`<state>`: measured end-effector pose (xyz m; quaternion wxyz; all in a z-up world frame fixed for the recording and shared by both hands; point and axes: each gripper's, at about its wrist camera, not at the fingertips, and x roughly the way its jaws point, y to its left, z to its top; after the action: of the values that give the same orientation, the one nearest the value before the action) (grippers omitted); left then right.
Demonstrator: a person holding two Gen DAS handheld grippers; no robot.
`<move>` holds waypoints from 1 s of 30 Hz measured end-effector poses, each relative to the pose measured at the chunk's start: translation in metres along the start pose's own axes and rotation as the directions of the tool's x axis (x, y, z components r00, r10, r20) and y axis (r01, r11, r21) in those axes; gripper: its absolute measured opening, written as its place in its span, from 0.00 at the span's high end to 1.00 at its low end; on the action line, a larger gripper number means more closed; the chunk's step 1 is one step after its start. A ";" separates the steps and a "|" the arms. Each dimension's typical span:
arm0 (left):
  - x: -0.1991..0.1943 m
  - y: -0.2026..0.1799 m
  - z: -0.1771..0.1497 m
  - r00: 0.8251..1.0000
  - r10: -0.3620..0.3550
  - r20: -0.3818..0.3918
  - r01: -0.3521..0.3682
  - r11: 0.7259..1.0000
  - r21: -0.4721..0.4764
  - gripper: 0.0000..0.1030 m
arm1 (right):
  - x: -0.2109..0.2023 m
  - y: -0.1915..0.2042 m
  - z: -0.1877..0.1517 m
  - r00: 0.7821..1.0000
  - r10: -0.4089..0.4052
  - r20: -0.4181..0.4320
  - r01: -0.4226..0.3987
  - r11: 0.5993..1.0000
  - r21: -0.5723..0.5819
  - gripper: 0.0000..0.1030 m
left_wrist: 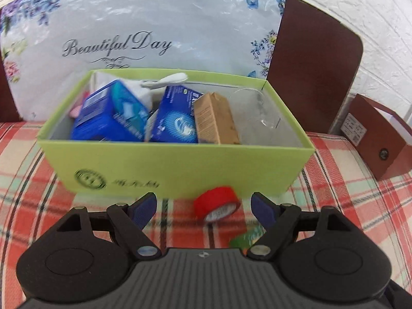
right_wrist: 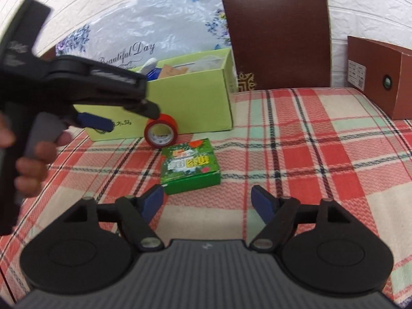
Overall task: Organize objects
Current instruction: 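Move both tools toward the red tape roll and green box, then grasp the red tape roll with the left tool while the right grasps the green box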
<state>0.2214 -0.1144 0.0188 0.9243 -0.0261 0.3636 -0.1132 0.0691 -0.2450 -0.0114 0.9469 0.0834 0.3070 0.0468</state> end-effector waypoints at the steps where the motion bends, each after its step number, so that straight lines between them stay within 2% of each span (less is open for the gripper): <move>1: 0.007 -0.001 0.002 1.000 0.003 -0.010 -0.003 1.000 0.000 0.19 | -0.002 0.000 0.000 1.000 0.002 0.005 -0.002 1.000 -0.003 0.27; 2: 0.012 0.000 0.003 1.000 -0.001 -0.020 0.001 1.000 0.001 0.20 | -0.003 0.001 0.000 1.000 0.005 0.007 -0.005 1.000 -0.007 0.26; 3: 0.015 0.004 0.002 1.000 -0.006 -0.029 0.006 1.000 0.000 0.38 | -0.003 0.001 0.000 1.000 0.007 0.006 -0.007 1.000 -0.011 0.25; 4: 0.014 0.010 0.000 0.999 -0.041 -0.035 0.040 0.999 -0.015 0.54 | -0.004 0.002 0.000 1.000 0.012 0.004 -0.012 1.000 -0.015 0.25; 6: 0.005 0.020 -0.005 0.997 -0.064 -0.047 0.062 0.997 -0.038 0.54 | -0.002 0.003 0.002 1.000 0.023 -0.001 -0.023 1.000 -0.019 0.25; 9: -0.018 0.032 -0.021 0.998 -0.051 -0.048 0.050 0.999 -0.022 0.57 | 0.005 0.008 0.005 0.999 0.033 -0.007 -0.033 0.999 -0.040 0.25; 11: -0.031 0.042 -0.037 0.996 -0.061 -0.067 0.059 0.998 -0.029 0.55 | 0.009 0.013 0.007 0.999 0.034 -0.006 -0.034 0.997 -0.062 0.25; 13: -0.040 0.050 -0.053 0.992 -0.066 -0.104 0.063 0.997 -0.033 0.43 | 0.015 0.019 0.010 1.000 0.027 -0.008 -0.027 0.995 -0.095 0.25; 17: -0.050 0.064 -0.076 0.991 -0.047 -0.123 0.039 0.997 -0.068 0.39 | 0.029 0.025 0.016 1.000 0.005 -0.011 -0.006 0.990 -0.142 0.25; 20: -0.048 0.063 -0.070 0.993 -0.040 -0.113 0.029 0.995 -0.097 0.34 | 0.042 0.027 0.019 1.000 -0.011 -0.017 0.008 0.986 -0.166 0.25; 21: -0.048 0.061 -0.065 0.994 -0.042 -0.104 0.031 0.995 -0.098 0.33 | 0.044 0.026 0.019 0.999 -0.017 -0.038 0.010 0.985 -0.172 0.36; 22: -0.049 0.058 -0.063 0.995 -0.052 -0.087 0.044 0.995 -0.091 0.32 | 0.043 0.026 0.018 0.999 -0.011 -0.049 0.002 0.986 -0.168 0.41; 23: -0.048 0.053 -0.060 0.996 -0.062 -0.067 0.057 0.995 -0.077 0.31 | 0.039 0.025 0.015 0.999 -0.009 -0.046 0.001 0.986 -0.164 0.40; 25: -0.044 0.043 -0.054 0.998 -0.058 -0.035 0.056 0.997 -0.054 0.23 | 0.032 0.026 0.010 0.999 -0.009 -0.052 0.000 0.985 -0.171 0.40; 27: -0.033 0.031 -0.047 0.999 -0.047 -0.016 0.046 0.998 -0.037 0.21 | 0.027 0.026 0.007 0.998 -0.014 -0.054 0.005 0.986 -0.169 0.40; 30: -0.011 0.018 -0.041 0.998 -0.045 -0.048 0.045 0.999 -0.002 0.21 | 0.024 0.025 0.006 0.998 -0.015 -0.065 0.006 0.989 -0.148 0.40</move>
<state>0.1890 -0.0930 -0.0063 0.9124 -0.0318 0.3852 -0.1346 0.0908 -0.2175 -0.0156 0.9400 0.0096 0.3343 0.0673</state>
